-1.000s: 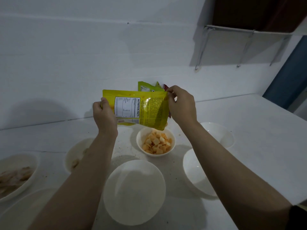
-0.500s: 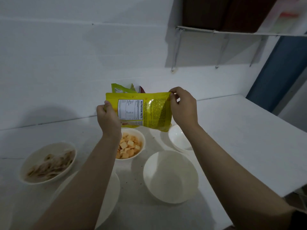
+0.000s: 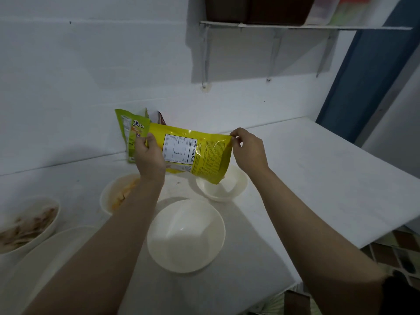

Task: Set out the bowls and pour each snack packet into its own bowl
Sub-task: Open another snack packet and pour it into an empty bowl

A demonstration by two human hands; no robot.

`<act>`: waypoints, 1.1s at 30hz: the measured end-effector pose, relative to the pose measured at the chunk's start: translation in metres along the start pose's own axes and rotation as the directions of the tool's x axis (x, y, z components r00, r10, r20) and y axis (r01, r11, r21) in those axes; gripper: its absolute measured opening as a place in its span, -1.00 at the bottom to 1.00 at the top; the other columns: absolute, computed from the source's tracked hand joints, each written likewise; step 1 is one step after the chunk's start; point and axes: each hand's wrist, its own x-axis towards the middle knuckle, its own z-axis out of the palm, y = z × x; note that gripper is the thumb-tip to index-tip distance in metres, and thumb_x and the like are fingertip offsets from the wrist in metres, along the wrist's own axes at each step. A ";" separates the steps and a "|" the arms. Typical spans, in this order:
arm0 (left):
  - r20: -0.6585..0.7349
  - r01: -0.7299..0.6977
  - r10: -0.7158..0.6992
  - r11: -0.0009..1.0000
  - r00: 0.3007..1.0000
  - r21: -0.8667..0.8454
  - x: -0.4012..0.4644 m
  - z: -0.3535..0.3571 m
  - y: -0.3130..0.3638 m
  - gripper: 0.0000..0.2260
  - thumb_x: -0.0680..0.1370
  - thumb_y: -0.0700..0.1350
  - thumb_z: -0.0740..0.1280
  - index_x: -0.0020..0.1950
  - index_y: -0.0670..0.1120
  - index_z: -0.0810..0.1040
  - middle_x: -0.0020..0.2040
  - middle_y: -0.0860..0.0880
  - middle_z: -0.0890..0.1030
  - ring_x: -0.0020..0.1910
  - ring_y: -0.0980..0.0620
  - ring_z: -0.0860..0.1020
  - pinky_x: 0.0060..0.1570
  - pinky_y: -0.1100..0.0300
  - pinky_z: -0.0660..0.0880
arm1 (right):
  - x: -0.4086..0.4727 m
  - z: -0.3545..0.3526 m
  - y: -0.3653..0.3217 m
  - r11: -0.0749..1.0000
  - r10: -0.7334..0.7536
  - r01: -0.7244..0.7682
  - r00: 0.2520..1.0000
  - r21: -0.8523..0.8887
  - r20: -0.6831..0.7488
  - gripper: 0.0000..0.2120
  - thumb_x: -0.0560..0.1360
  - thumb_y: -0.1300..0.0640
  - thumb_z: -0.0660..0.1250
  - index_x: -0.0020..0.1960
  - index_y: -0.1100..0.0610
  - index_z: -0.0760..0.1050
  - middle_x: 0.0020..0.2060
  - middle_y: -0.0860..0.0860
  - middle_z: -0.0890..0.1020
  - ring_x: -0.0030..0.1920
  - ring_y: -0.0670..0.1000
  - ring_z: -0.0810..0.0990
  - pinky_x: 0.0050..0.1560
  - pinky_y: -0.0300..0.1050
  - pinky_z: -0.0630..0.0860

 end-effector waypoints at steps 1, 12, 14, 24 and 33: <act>0.007 -0.014 0.014 0.999 1.000 0.030 -0.003 0.003 0.000 -0.78 0.68 -0.01 0.12 -0.15 0.01 0.37 -0.24 0.14 0.42 -0.22 0.09 0.43 -0.19 0.22 0.32 | 0.000 -0.001 0.005 1.000 0.015 -0.015 1.000 -0.016 0.009 -0.81 0.61 0.19 0.18 0.06 0.11 0.57 -0.18 -0.01 0.57 -0.16 0.01 0.50 -0.19 -0.13 0.40; 0.064 -0.203 0.194 0.959 0.979 0.199 0.001 0.019 0.002 -0.74 0.67 -0.04 0.13 0.04 -0.23 0.44 -0.29 0.09 0.36 -0.14 -0.04 0.37 -0.19 0.18 0.22 | 0.000 -0.006 0.030 0.974 0.099 -0.074 0.989 -0.214 0.107 -0.74 0.58 0.19 0.16 0.07 0.05 0.62 0.00 0.03 0.65 -0.02 0.10 0.60 -0.17 -0.11 0.47; 0.070 -0.221 0.210 0.950 0.975 0.219 0.001 0.020 0.003 -0.79 0.67 -0.04 0.13 -0.02 -0.17 0.39 -0.30 0.09 0.36 -0.15 -0.04 0.37 -0.22 0.17 0.20 | 0.002 -0.006 0.031 0.971 0.102 -0.074 0.988 -0.229 0.113 -0.72 0.57 0.21 0.15 0.06 0.04 0.62 0.01 0.03 0.65 -0.01 0.10 0.59 -0.18 -0.12 0.44; 0.109 -0.280 0.260 0.927 0.959 0.249 0.002 0.026 0.002 -0.80 0.68 -0.04 0.14 -0.03 -0.14 0.38 -0.29 0.11 0.38 -0.15 -0.04 0.38 -0.28 0.17 0.15 | 0.007 -0.005 0.039 0.960 0.124 -0.080 0.981 -0.269 0.149 -0.70 0.53 0.25 0.15 0.03 0.02 0.62 0.03 -0.01 0.63 -0.06 0.05 0.55 -0.20 -0.14 0.41; 0.118 -0.277 0.254 0.924 0.960 0.265 0.010 0.030 0.005 -0.79 0.68 -0.01 0.13 -0.03 -0.12 0.38 -0.30 0.10 0.39 -0.16 -0.02 0.39 -0.30 0.19 0.16 | 0.011 -0.009 0.040 0.961 0.112 -0.071 0.983 -0.268 0.142 -0.73 0.53 0.24 0.18 0.01 0.02 0.63 0.00 -0.01 0.64 -0.05 0.07 0.57 -0.20 -0.14 0.42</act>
